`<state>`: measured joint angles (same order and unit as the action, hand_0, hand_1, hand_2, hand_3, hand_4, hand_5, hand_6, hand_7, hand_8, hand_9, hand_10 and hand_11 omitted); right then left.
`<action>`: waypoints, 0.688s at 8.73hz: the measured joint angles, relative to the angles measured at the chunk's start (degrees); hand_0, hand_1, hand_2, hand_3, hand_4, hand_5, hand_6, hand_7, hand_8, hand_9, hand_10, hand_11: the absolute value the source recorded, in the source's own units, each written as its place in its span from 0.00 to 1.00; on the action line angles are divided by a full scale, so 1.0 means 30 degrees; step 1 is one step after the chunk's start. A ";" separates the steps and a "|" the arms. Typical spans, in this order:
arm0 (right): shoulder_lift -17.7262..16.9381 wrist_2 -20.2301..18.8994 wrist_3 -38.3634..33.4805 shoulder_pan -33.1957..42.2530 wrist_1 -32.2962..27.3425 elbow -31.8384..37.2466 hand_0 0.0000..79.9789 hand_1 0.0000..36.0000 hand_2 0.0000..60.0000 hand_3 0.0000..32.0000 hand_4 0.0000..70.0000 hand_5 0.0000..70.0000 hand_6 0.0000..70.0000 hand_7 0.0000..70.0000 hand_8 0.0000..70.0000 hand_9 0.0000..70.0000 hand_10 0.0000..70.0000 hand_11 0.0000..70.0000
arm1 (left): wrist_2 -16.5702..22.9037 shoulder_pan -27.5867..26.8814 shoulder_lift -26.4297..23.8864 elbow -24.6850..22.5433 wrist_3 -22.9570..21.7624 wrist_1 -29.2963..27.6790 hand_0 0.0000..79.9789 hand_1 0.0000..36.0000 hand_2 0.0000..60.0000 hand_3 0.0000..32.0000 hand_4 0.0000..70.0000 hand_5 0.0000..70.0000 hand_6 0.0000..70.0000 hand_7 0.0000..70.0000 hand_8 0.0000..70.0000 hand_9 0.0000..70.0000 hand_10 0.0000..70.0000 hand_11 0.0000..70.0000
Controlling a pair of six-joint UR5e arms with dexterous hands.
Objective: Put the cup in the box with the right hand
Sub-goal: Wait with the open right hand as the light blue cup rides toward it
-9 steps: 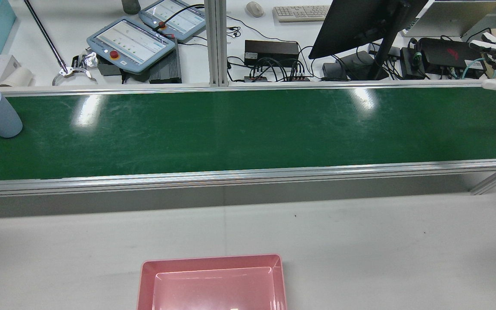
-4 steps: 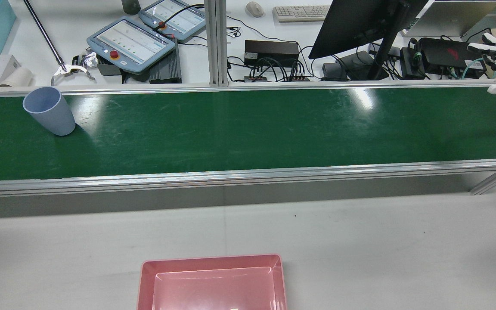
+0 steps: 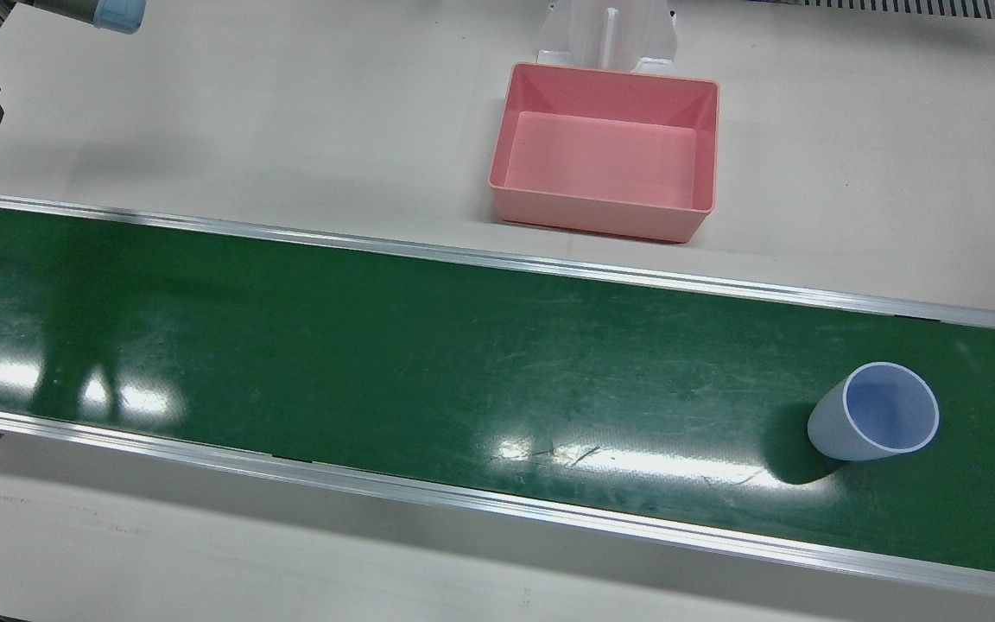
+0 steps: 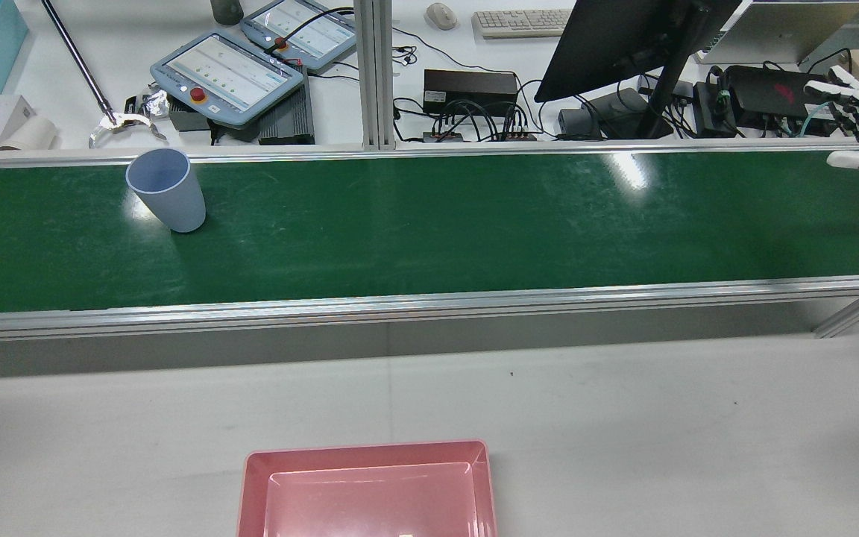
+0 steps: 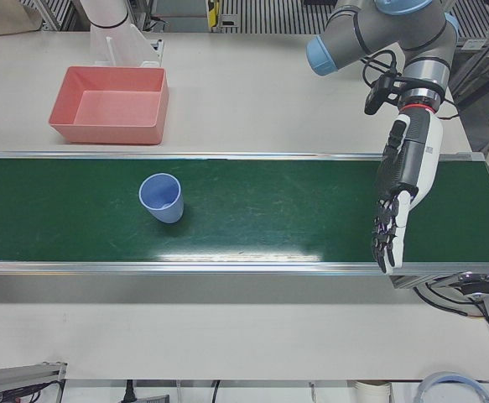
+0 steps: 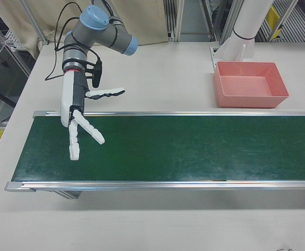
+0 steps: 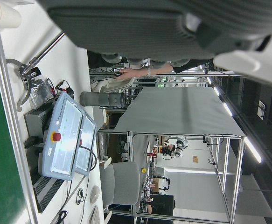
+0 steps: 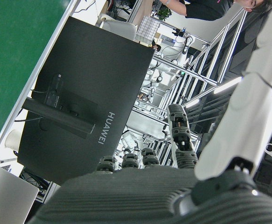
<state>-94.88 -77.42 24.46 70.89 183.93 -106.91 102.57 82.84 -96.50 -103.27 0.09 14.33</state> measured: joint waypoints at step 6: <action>0.0044 -0.0004 -0.0062 -0.0596 -0.1135 0.1405 0.58 0.23 0.05 0.11 0.08 0.05 0.03 0.13 0.02 0.07 0.02 0.05 | 0.0000 0.0011 -0.0001 -0.0017 0.0000 0.0018 0.00 0.00 0.00 0.00 0.00 0.00 0.00 0.00 0.00 0.00 0.00 0.00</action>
<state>-94.75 -77.43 24.27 69.10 180.53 -102.70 102.57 82.88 -96.50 -103.32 0.09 14.38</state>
